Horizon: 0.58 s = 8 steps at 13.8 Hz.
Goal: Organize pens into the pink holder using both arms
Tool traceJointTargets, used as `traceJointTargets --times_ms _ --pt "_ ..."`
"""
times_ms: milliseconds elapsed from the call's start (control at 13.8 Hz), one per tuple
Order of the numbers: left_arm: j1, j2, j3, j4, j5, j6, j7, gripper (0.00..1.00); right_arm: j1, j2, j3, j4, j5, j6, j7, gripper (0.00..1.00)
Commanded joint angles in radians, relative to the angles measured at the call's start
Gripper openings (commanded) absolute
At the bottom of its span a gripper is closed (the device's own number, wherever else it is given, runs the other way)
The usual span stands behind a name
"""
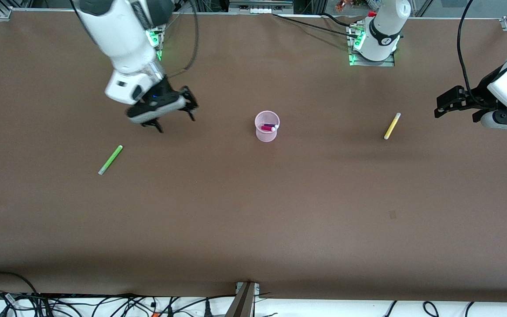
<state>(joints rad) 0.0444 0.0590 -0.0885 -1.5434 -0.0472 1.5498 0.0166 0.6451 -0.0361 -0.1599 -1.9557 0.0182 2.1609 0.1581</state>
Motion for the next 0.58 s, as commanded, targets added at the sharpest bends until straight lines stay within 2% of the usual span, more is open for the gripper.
traceJointTargets --times_ms 0,73,218,436,509 --pt "0.006 0.022 0.0 0.037 -0.016 -0.022 0.016 1.0 0.008 -0.06 -0.079 0.043 0.008 -0.192 -0.005 1.0" --pt "0.006 0.022 0.001 0.037 -0.016 -0.022 0.016 1.0 0.007 -0.065 -0.104 0.079 0.008 -0.269 -0.008 1.0" --pt "0.006 0.022 0.001 0.037 -0.016 -0.022 0.017 1.0 -0.051 -0.064 -0.113 0.141 0.006 -0.392 -0.063 1.0" --pt "0.006 0.022 0.0 0.037 -0.017 -0.022 0.017 1.0 -0.223 -0.053 -0.055 0.205 0.006 -0.481 -0.195 1.0" --pt "0.006 0.022 0.001 0.037 -0.017 -0.022 0.017 1.0 -0.281 -0.041 -0.018 0.228 0.006 -0.505 -0.207 1.0"
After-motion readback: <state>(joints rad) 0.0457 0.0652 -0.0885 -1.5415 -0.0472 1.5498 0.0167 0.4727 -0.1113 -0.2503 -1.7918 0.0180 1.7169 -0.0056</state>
